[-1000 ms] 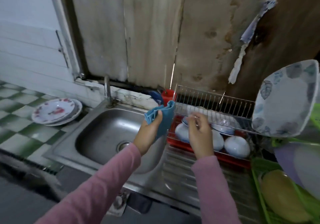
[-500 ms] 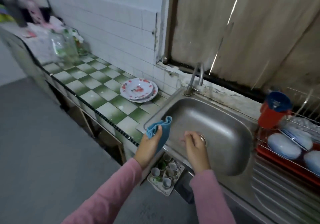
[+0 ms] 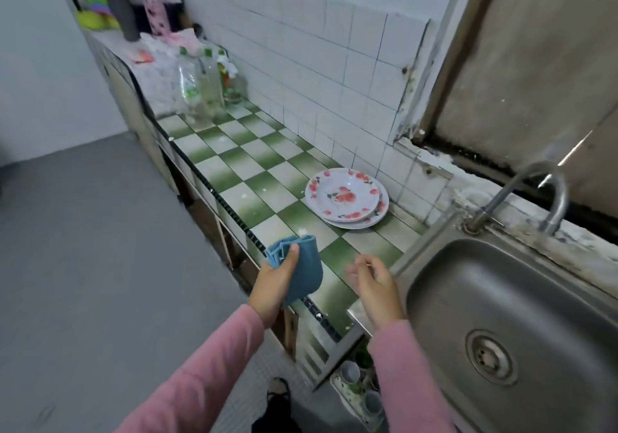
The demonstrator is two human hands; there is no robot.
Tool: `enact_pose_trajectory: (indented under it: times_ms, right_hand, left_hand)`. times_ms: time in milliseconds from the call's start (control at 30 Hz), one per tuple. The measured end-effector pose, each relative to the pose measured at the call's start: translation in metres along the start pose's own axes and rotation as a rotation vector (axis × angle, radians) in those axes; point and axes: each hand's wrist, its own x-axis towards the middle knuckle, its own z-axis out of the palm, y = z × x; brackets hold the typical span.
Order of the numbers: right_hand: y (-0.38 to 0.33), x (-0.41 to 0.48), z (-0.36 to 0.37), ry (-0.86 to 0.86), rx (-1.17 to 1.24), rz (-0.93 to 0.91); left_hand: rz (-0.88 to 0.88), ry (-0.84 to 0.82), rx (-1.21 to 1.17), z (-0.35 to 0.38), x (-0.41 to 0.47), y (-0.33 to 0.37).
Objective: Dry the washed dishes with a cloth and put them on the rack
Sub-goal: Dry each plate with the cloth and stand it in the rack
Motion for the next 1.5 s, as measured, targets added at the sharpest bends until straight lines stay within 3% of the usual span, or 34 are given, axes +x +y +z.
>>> enact_pose_trajectory:
  times_ms: [433,667,967,1133,1267,1500]
  right_hand:
    - [-0.035,0.182,0.05,0.173,-0.016,0.189]
    - [-0.011,0.24,0.066,0.385,0.04,0.438]
    - [0.028,0.306,0.094,0.665,0.031,0.595]
    - [-0.02,0.304,0.112,0.774,-0.139,0.652]
    - [-0.018,0.307,0.116,0.751,-0.256,0.638]
    - [-0.019,0.314,0.114,0.784,-0.178,0.746]
  left_hand:
    - [-0.036,-0.056,0.143,-0.018,0.186,0.065]
    - [-0.052,-0.075,0.217,-0.011,0.267,0.07]
    - [-0.068,-0.305,0.392,0.005,0.36,0.097]
    - [-0.103,-0.398,0.458,-0.002,0.397,0.104]
    - [-0.132,-0.424,0.533,-0.008,0.416,0.107]
    - [-0.156,-0.456,0.537,-0.006,0.432,0.104]
